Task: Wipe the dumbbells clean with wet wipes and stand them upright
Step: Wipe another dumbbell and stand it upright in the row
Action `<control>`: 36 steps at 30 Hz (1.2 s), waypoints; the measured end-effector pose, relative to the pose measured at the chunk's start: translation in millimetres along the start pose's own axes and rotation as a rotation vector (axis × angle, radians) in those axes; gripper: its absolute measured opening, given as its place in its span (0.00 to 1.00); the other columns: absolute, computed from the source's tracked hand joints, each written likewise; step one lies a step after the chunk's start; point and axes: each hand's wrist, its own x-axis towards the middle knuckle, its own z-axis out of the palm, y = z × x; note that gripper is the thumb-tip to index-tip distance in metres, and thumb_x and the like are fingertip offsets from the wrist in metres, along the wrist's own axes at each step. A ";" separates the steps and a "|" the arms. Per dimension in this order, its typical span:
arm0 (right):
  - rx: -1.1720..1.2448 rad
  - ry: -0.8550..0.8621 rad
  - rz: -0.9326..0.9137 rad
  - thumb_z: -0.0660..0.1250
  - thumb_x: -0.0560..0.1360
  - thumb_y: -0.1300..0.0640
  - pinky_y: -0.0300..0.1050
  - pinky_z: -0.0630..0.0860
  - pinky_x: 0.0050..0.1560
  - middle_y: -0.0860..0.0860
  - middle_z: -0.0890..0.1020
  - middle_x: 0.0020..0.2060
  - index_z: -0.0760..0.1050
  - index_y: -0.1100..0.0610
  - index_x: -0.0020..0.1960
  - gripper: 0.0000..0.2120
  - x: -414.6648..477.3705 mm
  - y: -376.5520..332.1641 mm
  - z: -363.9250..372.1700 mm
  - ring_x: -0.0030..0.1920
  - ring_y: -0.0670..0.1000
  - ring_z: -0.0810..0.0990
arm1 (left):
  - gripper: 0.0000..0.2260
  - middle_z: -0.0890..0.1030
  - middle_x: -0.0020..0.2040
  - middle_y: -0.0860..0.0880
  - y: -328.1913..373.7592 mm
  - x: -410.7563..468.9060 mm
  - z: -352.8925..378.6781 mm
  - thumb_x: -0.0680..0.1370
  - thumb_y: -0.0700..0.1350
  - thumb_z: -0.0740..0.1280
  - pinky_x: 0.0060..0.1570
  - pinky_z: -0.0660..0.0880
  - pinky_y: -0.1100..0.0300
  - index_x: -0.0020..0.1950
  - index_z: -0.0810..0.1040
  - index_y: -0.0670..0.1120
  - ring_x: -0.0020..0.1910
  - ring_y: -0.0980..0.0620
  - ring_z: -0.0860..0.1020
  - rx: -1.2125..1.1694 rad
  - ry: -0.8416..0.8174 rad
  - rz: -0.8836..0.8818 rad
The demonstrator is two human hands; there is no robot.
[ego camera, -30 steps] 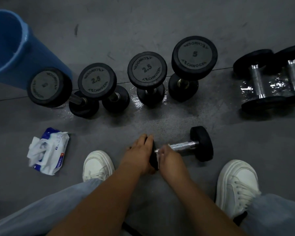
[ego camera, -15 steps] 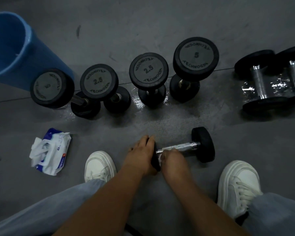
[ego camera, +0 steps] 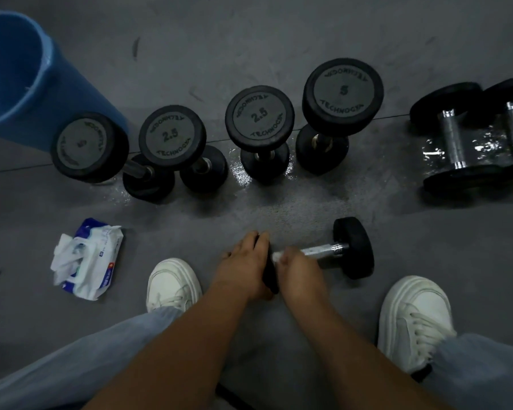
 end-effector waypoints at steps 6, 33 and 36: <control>0.127 0.063 -0.056 0.59 0.79 0.50 0.50 0.78 0.44 0.54 0.81 0.40 0.72 0.54 0.47 0.08 -3.3 7.0 2.4 0.43 0.55 0.81 | 0.54 0.54 0.77 0.49 -1.1 2.4 0.1 0.63 0.53 0.80 0.66 0.67 0.48 0.79 0.49 0.51 0.72 0.43 0.66 -0.004 0.006 0.004; 0.272 0.084 -0.054 0.59 0.80 0.53 0.45 0.70 0.39 0.55 0.80 0.39 0.71 0.56 0.44 0.09 -6.9 -7.5 -1.6 0.41 0.55 0.79 | 0.53 0.55 0.77 0.49 -2.8 2.0 2.1 0.62 0.55 0.80 0.67 0.68 0.47 0.78 0.51 0.50 0.72 0.43 0.67 -0.006 0.031 0.013; 0.135 -0.060 0.021 0.57 0.80 0.53 0.42 0.69 0.41 0.55 0.81 0.43 0.73 0.55 0.46 0.09 -15.5 9.9 9.2 0.47 0.56 0.80 | 0.53 0.54 0.78 0.49 -1.2 0.0 6.3 0.62 0.55 0.79 0.67 0.68 0.47 0.78 0.51 0.50 0.72 0.44 0.66 -0.022 0.047 0.012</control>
